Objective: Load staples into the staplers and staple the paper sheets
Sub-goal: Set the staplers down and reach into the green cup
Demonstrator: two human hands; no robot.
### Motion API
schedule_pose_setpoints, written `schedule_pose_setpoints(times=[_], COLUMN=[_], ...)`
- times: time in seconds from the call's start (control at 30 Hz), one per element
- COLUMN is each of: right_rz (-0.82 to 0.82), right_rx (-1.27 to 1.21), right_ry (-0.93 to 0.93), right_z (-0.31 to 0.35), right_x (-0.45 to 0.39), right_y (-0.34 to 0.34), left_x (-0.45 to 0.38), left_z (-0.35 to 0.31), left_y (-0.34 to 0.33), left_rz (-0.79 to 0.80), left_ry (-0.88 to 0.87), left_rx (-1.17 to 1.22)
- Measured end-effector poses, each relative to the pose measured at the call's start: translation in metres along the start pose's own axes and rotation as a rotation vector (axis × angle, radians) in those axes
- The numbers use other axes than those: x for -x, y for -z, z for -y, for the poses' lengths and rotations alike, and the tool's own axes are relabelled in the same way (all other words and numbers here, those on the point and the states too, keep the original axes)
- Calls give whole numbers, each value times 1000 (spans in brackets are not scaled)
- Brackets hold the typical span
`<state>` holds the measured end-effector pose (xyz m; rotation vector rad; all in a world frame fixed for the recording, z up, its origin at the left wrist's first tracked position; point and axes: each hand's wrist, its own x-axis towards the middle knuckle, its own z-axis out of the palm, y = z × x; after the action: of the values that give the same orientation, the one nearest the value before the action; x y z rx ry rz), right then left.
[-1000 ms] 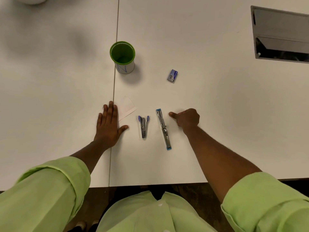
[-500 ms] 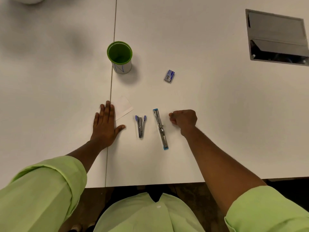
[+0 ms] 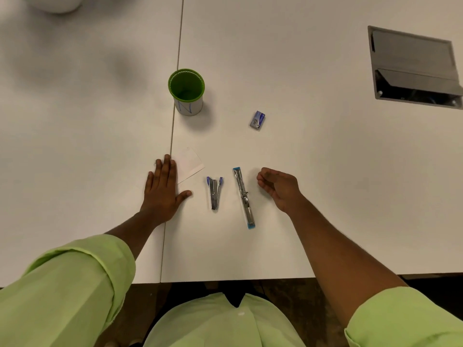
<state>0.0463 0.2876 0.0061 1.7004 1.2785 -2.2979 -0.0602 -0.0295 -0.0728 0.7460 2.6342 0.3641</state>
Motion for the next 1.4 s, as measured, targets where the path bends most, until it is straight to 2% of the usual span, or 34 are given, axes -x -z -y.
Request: schedule_pose_setpoints(times=[0.27, 0.4, 0.67, 0.83, 1.03, 1.2, 1.4], right_rz=[81, 134, 240, 298, 343, 292, 175], right_rx=[38, 48, -7, 0, 36, 239, 602], right_ry=[-17, -37, -66, -21, 49, 189, 353], right_z=[21, 35, 67, 84, 106, 126, 137], right_x=[5, 8, 17, 21, 19, 15, -4], right_y=[-35, -53, -95, -125, -167, -211, -256], left_x=[0, -4, -34, -56, -62, -62, -60], left_z=[-8, -12, -16, -27, -28, -28, -23], left_y=[11, 22, 61, 76, 77, 76, 77], left_rz=[17, 34, 165, 275, 278, 254, 242], left_ry=[19, 15, -18, 11, 60, 75, 70], left_rx=[44, -20, -63, -118, -104, -82, -12])
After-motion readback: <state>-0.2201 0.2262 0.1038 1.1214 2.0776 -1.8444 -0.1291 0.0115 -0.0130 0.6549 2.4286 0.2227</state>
